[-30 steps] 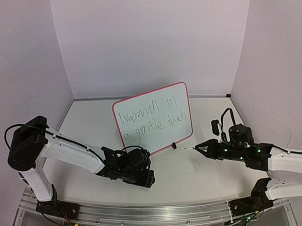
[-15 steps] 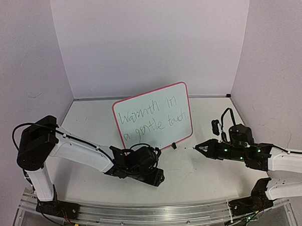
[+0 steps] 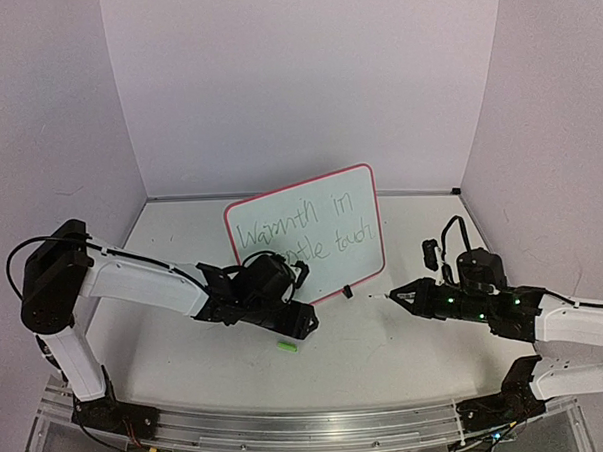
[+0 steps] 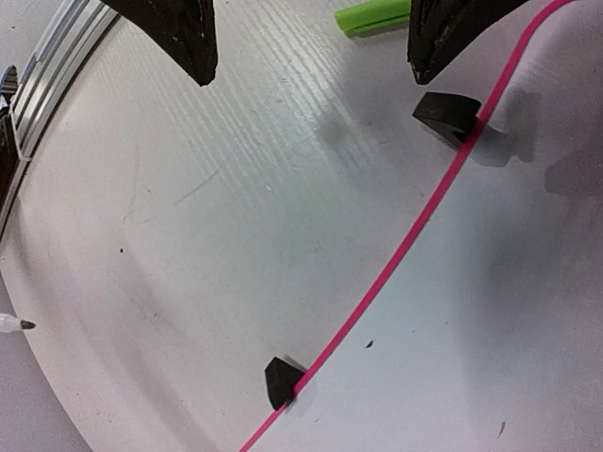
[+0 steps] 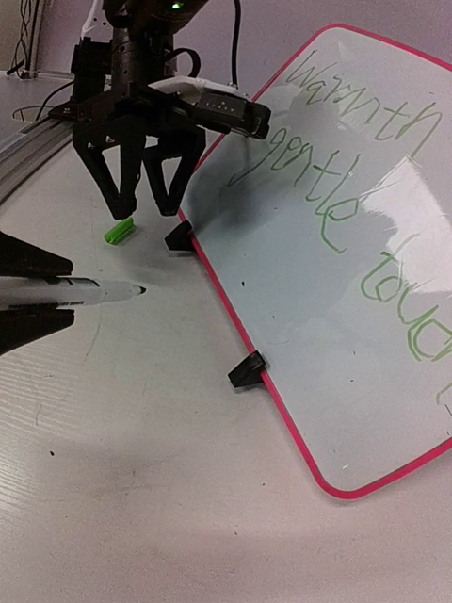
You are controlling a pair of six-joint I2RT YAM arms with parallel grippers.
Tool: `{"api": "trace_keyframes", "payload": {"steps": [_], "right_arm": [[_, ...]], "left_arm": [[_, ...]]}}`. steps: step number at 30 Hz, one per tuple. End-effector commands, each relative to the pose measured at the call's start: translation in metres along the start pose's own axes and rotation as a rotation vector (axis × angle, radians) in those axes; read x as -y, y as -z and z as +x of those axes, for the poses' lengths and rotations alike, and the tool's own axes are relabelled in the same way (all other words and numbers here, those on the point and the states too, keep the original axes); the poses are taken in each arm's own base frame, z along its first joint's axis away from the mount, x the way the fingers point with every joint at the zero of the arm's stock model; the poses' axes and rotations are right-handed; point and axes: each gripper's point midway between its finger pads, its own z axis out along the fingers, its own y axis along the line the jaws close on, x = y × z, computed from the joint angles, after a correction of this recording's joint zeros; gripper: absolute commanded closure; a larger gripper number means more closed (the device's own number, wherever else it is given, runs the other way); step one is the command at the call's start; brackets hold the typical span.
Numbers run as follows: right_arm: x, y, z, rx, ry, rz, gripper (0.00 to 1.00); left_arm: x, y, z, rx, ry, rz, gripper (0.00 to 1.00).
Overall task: Write a sentence on the whiteboard
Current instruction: Pick up the pen cap from the center of the board.
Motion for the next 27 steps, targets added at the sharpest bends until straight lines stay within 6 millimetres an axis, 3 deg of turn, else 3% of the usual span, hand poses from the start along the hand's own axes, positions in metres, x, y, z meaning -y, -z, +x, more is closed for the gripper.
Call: {"api": "trace_keyframes", "payload": {"steps": [1,18,27], "right_arm": [[-0.007,0.002,-0.008,0.025,0.015,-0.01,1.0],[-0.013,0.002,-0.01,0.018,0.031,-0.02,1.0],[-0.012,0.002,-0.009,0.014,0.031,-0.021,1.0]], "left_arm": [[0.008,-0.001,0.008,-0.068,-0.101,0.044,0.32],[-0.017,-0.019,0.038,-0.187,-0.216,-0.049,0.32],[-0.001,-0.012,0.076,-0.273,-0.279,0.019,0.31]]}}
